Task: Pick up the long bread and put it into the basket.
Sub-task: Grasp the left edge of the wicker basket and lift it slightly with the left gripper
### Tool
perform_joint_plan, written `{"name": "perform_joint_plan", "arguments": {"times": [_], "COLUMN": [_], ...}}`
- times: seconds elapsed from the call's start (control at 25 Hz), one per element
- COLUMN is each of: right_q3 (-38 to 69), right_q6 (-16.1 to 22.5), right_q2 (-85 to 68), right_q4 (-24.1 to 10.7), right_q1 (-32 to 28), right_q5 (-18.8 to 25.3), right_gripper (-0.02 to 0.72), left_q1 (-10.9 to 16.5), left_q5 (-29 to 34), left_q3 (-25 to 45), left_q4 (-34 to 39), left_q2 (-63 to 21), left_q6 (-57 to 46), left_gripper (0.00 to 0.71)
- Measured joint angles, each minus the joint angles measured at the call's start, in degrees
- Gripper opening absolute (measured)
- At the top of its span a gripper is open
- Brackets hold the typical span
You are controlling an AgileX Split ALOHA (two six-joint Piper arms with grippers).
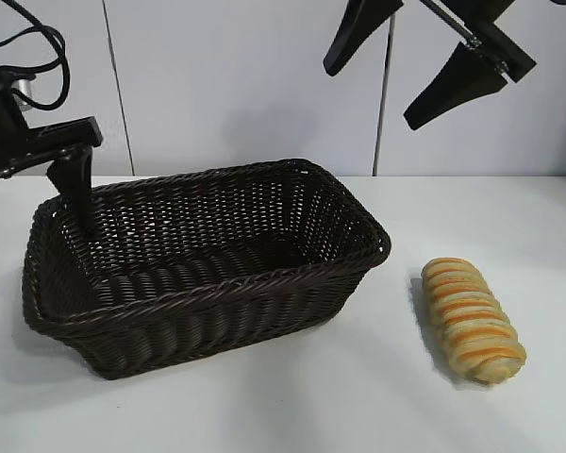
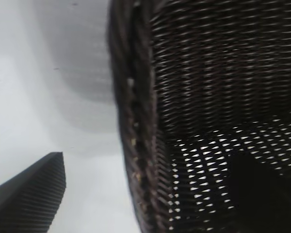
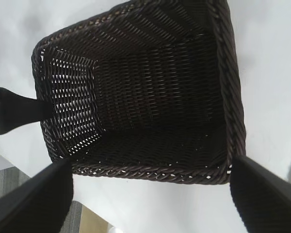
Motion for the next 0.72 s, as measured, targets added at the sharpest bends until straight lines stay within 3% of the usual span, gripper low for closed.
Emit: {"name": "perform_joint_plan", "arguments": {"times": [0.4, 0.72], "right_q3": [0.00, 0.00], "right_q6": [0.00, 0.00], "right_q2": [0.00, 0.00], "right_q4": [0.00, 0.00], "right_q1": [0.00, 0.00], "right_q5": [-0.11, 0.20], "right_gripper": [0.610, 0.610], "left_q1": [0.00, 0.00], "left_q5": [-10.57, -15.31], "left_q3": [6.27, 6.33], "left_q4": [-0.23, -1.13], "left_q2": [0.00, 4.34], "left_q6": [0.00, -0.37], "left_gripper": [0.648, 0.648]}}
